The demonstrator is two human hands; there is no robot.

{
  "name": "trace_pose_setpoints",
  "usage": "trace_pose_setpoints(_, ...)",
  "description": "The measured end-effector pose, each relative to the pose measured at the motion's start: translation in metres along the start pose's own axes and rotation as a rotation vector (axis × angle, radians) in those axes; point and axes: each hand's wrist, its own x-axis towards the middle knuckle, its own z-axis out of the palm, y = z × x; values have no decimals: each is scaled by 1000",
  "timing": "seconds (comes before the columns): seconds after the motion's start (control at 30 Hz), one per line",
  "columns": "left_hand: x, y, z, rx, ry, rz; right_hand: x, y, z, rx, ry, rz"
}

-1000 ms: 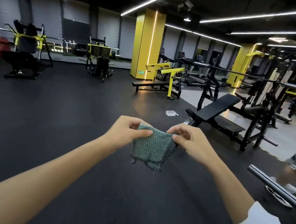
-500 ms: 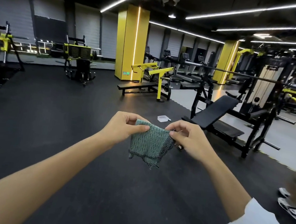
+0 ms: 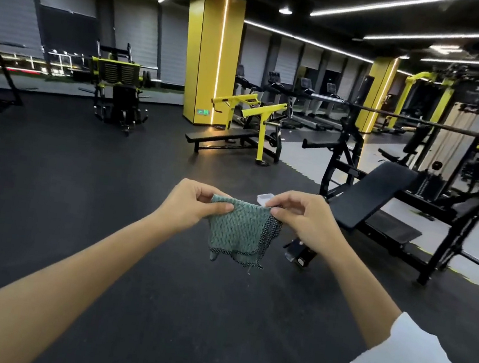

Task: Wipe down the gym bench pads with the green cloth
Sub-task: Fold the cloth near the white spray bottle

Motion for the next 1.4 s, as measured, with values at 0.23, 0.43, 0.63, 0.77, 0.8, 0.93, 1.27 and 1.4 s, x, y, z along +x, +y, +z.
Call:
trace_pose_setpoints(0.23, 172, -81, -54, 3, 1, -19, 174, 88, 46, 40, 8, 34)
trace_pose_setpoints(0.43, 348, -156, -108, 80, -66, 31, 338, 170, 84, 48, 21, 55)
trace_pose_setpoints(0.63, 521, -206, -144, 94, -158, 39, 491, 235, 97, 66, 54, 103)
trace_pose_setpoints(0.77, 626, -244, -150, 63, -190, 48, 583, 287, 99, 58, 80, 137)
trace_pose_setpoints(0.8, 653, -255, -151, 58, -195, 48, 606, 302, 98, 54, 84, 142)
trace_pose_setpoints(0.93, 763, -299, -147, 44, -210, 60, 701, 366, 90, 39, 93, 146)
trace_pose_setpoints(1.27, 1048, -378, -140, -15, -197, 44, 957, 502, 54, 16, 80, 173)
trace_pose_setpoints(1.4, 1147, -416, -145, -36, -229, 53, 1041, 553, 54, 0, 84, 193)
